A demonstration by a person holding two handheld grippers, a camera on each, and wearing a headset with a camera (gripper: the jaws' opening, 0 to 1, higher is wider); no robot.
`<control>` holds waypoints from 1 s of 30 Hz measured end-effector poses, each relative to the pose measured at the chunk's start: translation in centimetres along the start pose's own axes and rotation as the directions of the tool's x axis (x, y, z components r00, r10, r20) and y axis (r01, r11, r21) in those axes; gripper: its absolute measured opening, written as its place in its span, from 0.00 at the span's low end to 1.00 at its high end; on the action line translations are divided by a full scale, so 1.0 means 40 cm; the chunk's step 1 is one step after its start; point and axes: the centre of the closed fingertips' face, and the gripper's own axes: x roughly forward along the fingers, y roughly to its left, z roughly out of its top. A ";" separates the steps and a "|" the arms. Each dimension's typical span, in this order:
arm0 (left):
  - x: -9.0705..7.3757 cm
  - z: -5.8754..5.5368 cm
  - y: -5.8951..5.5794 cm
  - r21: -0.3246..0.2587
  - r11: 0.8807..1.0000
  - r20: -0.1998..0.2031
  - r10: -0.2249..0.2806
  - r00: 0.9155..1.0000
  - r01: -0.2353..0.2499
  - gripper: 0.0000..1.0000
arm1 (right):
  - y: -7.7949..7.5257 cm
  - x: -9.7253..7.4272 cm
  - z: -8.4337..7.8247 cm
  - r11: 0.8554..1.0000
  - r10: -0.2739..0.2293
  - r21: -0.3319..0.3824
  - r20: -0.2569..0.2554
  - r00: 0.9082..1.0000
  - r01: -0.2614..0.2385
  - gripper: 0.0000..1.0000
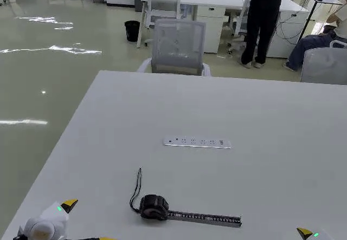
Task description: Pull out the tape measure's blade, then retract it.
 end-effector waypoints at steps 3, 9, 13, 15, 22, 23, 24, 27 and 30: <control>-0.014 -0.008 0.001 -0.014 1.000 0.000 0.001 1.000 -0.001 0.99 | 0.004 -0.009 -0.001 1.000 0.001 0.021 0.020 1.000 -0.002 1.00; -0.042 -0.018 0.000 -0.046 0.999 0.029 0.016 0.999 -0.015 0.99 | 0.016 -0.030 -0.024 1.000 -0.010 0.015 0.014 1.000 0.010 1.00; -0.062 -0.030 -0.004 -0.046 0.999 0.033 0.029 0.999 -0.028 0.99 | 0.013 -0.051 -0.021 0.999 -0.024 0.044 0.042 0.999 0.022 1.00; -0.062 -0.049 0.009 -0.051 0.998 0.025 0.035 0.999 -0.034 0.99 | 0.018 -0.060 -0.017 0.999 -0.023 0.044 0.052 0.998 0.021 1.00; -0.075 -0.049 0.005 -0.071 0.997 0.060 0.040 0.997 -0.036 0.99 | 0.046 -0.086 -0.013 0.999 0.005 0.038 0.101 0.995 -0.009 1.00; -0.078 -0.053 0.000 -0.060 0.998 0.043 0.039 0.998 -0.036 0.99 | 0.046 -0.090 -0.016 0.999 0.003 0.040 0.098 0.995 -0.007 1.00; -0.080 -0.055 -0.003 -0.058 0.998 0.037 0.037 0.999 -0.035 0.99 | 0.049 -0.095 -0.015 0.999 0.004 0.042 0.102 0.995 -0.008 1.00; -0.096 -0.060 -0.003 -0.064 0.997 0.036 0.041 0.998 -0.039 0.99 | 0.059 -0.106 -0.010 0.998 0.008 0.063 0.120 0.993 -0.015 1.00; -0.116 -0.066 0.000 -0.088 0.995 0.039 0.049 0.998 -0.045 0.99 | 0.068 -0.107 -0.030 1.000 0.002 0.019 0.089 0.996 -0.004 1.00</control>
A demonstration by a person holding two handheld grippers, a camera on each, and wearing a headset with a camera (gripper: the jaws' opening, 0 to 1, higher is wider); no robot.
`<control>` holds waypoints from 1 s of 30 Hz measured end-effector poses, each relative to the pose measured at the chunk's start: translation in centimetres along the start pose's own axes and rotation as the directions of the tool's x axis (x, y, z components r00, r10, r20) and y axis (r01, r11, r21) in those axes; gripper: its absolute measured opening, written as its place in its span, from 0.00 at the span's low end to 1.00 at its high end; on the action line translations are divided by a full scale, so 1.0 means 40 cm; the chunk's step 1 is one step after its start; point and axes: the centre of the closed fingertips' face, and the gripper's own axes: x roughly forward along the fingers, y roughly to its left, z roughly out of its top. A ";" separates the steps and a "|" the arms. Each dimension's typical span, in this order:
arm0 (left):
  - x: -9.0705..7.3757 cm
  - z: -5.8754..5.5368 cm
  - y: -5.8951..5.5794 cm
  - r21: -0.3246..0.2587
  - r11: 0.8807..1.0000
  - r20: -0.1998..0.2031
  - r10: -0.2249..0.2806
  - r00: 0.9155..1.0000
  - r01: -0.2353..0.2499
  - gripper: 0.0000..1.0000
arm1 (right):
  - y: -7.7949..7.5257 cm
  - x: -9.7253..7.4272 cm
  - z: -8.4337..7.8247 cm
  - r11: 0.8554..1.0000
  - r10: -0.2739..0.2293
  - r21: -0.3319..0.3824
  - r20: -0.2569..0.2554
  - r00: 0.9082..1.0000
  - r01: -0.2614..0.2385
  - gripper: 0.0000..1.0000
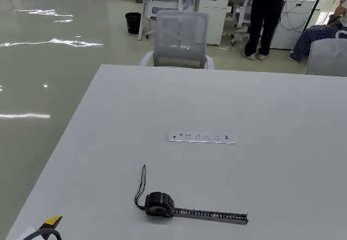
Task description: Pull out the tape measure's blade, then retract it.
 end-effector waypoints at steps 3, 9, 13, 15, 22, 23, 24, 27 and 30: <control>-0.018 -0.016 0.005 -0.017 1.000 0.000 -0.002 1.000 0.002 0.99 | 0.012 -0.004 0.001 0.999 0.003 0.034 0.019 1.000 -0.004 1.00; -0.042 -0.029 0.008 -0.020 1.000 -0.004 0.001 1.000 -0.001 0.99 | 0.022 -0.006 -0.011 1.000 -0.014 0.028 0.013 1.000 0.013 1.00; -0.044 -0.035 0.018 -0.031 1.000 -0.006 0.007 1.000 -0.007 0.99 | 0.023 -0.008 -0.018 1.000 -0.017 0.018 0.002 1.000 0.017 1.00; -0.044 -0.031 0.017 -0.036 0.999 -0.002 0.009 1.000 -0.009 0.99 | 0.021 -0.008 -0.025 1.000 -0.018 0.012 -0.004 1.000 0.018 1.00; -0.040 -0.023 0.014 -0.036 0.999 -0.005 0.013 1.000 -0.013 0.99 | 0.020 -0.013 -0.029 1.000 -0.022 0.013 -0.006 1.000 0.022 1.00; -0.039 -0.024 0.017 -0.037 0.999 -0.004 0.014 1.000 -0.014 0.99 | 0.020 -0.013 -0.030 1.000 -0.022 0.012 -0.006 1.000 0.022 1.00; -0.039 -0.024 0.018 -0.038 0.999 -0.003 0.014 1.000 -0.014 0.99 | 0.020 -0.013 -0.032 1.000 -0.022 0.011 -0.009 1.000 0.022 1.00; -0.039 -0.026 0.017 -0.036 0.999 -0.003 0.015 1.000 -0.016 0.99 | 0.018 -0.013 -0.038 1.000 -0.023 0.013 -0.014 1.000 0.023 1.00; -0.040 -0.030 0.014 -0.037 0.999 -0.009 0.017 1.000 -0.018 0.99 | 0.013 -0.015 -0.041 0.999 -0.032 0.012 -0.017 0.999 0.032 1.00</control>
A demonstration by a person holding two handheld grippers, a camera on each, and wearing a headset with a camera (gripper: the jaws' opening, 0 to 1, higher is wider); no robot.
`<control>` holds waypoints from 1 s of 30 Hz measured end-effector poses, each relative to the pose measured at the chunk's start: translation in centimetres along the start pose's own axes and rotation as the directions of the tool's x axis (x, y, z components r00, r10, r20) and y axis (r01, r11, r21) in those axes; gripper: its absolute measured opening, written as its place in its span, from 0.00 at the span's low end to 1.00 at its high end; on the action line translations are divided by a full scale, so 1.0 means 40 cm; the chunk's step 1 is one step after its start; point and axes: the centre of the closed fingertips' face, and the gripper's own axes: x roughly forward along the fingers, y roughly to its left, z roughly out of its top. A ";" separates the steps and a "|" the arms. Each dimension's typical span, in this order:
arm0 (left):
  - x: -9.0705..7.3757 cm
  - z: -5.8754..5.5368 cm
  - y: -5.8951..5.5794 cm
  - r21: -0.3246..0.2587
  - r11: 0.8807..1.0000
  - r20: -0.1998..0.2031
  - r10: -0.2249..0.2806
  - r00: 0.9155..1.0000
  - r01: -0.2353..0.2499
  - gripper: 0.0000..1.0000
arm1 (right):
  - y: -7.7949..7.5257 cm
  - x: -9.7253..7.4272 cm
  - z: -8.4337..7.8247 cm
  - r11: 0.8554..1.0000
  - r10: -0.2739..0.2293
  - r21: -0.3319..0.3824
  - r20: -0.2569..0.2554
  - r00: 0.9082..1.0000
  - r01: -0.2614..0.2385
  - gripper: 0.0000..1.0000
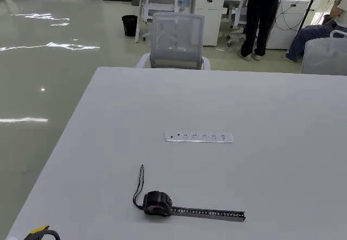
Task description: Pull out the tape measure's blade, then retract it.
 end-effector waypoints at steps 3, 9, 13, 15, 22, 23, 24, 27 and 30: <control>-0.003 -0.001 -0.006 -0.004 1.000 0.000 0.000 1.000 0.000 0.99 | -0.002 0.001 -0.006 1.000 0.001 -0.002 -0.003 1.000 -0.001 1.00; -0.006 -0.010 -0.008 -0.009 1.000 -0.006 0.001 1.000 -0.001 0.99 | -0.006 -0.004 -0.010 1.000 -0.001 -0.005 -0.007 1.000 0.001 1.00; -0.006 -0.011 -0.010 -0.009 1.000 -0.008 0.000 1.000 0.000 0.99 | -0.007 -0.008 -0.009 1.000 -0.006 -0.002 -0.010 1.000 0.006 1.00; -0.006 -0.010 -0.011 -0.009 1.000 -0.006 0.000 1.000 0.000 0.99 | -0.006 -0.009 -0.009 1.000 -0.008 -0.005 -0.009 1.000 0.008 1.00; -0.005 -0.015 -0.009 -0.009 1.000 -0.007 -0.001 1.000 0.001 0.99 | -0.001 -0.008 -0.016 1.000 -0.005 -0.003 -0.010 1.000 0.005 1.00; -0.005 -0.016 -0.010 -0.011 1.000 -0.007 -0.002 1.000 0.002 0.99 | 0.000 -0.009 -0.016 1.000 -0.006 -0.005 -0.010 1.000 0.006 1.00; -0.005 -0.016 -0.010 -0.011 1.000 -0.008 -0.003 1.000 0.002 0.99 | 0.002 -0.011 -0.014 1.000 -0.006 -0.005 -0.010 1.000 0.006 1.00; -0.003 -0.016 -0.012 -0.006 1.000 -0.007 -0.005 1.000 0.005 0.99 | 0.001 -0.010 -0.020 1.000 -0.005 -0.007 -0.012 1.000 0.005 1.00; -0.002 -0.018 -0.013 0.000 1.000 -0.010 -0.008 1.000 0.008 0.99 | 0.002 -0.013 -0.019 1.000 -0.006 -0.010 -0.012 1.000 0.006 1.00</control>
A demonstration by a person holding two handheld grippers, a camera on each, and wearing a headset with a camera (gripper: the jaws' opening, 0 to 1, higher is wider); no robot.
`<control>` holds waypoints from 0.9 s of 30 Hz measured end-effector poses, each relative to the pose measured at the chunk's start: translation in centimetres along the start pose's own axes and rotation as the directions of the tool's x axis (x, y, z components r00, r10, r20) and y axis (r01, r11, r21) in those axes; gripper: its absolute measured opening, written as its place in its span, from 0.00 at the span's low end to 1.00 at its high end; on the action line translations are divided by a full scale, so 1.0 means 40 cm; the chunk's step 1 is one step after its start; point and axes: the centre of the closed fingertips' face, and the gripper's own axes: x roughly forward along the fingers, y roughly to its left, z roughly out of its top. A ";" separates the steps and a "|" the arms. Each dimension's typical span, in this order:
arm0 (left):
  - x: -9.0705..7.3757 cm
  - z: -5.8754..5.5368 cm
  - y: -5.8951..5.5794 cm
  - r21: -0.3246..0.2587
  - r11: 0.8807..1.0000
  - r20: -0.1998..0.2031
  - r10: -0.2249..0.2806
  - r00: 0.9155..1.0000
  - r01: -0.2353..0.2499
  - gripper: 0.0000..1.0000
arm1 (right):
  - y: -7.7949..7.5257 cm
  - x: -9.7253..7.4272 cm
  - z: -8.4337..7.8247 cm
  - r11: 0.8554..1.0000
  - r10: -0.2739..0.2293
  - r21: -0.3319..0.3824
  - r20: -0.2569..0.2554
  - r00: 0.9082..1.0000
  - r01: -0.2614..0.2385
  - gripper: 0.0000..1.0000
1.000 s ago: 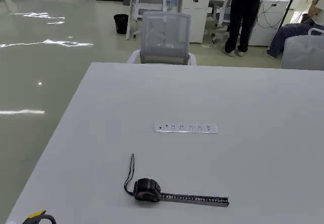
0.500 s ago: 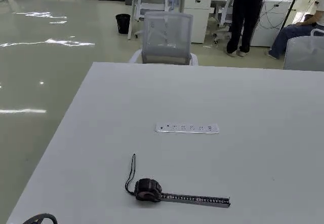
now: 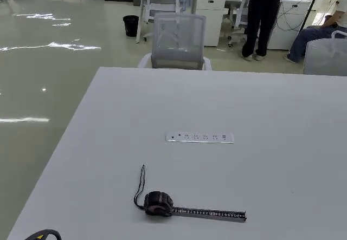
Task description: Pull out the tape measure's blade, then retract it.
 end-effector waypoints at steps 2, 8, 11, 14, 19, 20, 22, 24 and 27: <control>0.001 0.000 -0.001 0.002 1.000 -0.002 -0.001 1.000 0.001 0.99 | -0.001 -0.002 0.000 1.000 -0.002 0.001 0.001 1.000 0.002 1.00; -0.002 0.001 -0.008 0.003 1.000 -0.004 0.000 1.000 0.000 0.99 | 0.002 -0.003 -0.007 1.000 0.000 0.004 -0.002 1.000 0.000 1.00; -0.001 -0.002 -0.006 0.002 1.000 -0.006 -0.001 1.000 0.001 0.99 | 0.001 -0.002 -0.011 1.000 0.001 0.005 -0.002 1.000 -0.001 1.00; 0.007 0.000 -0.013 0.011 1.000 -0.014 -0.005 1.000 0.005 0.99 | -0.002 -0.003 -0.011 1.000 0.001 -0.001 -0.004 1.000 -0.001 1.00; 0.040 0.010 -0.024 0.036 0.999 -0.027 -0.020 0.999 0.021 0.99 | -0.019 0.003 -0.001 1.000 -0.007 0.001 0.004 1.000 0.007 0.98; 0.047 0.011 -0.027 0.040 0.999 -0.029 -0.023 0.999 0.024 0.99 | -0.021 0.006 -0.002 1.000 -0.005 0.002 0.002 1.000 0.005 0.98; 0.069 0.012 -0.026 0.044 0.999 -0.035 -0.030 0.999 0.032 0.99 | -0.025 0.013 0.000 1.000 -0.001 -0.001 -0.003 1.000 0.001 0.99; 0.087 0.026 -0.034 0.042 0.998 -0.033 -0.038 0.999 0.039 0.99 | -0.028 0.023 0.003 1.000 0.002 -0.004 -0.006 1.000 -0.002 0.98; 0.118 0.046 -0.046 0.047 0.997 -0.035 -0.052 0.998 0.053 0.99 | -0.035 0.045 0.000 1.000 0.008 -0.006 -0.014 1.000 -0.008 0.98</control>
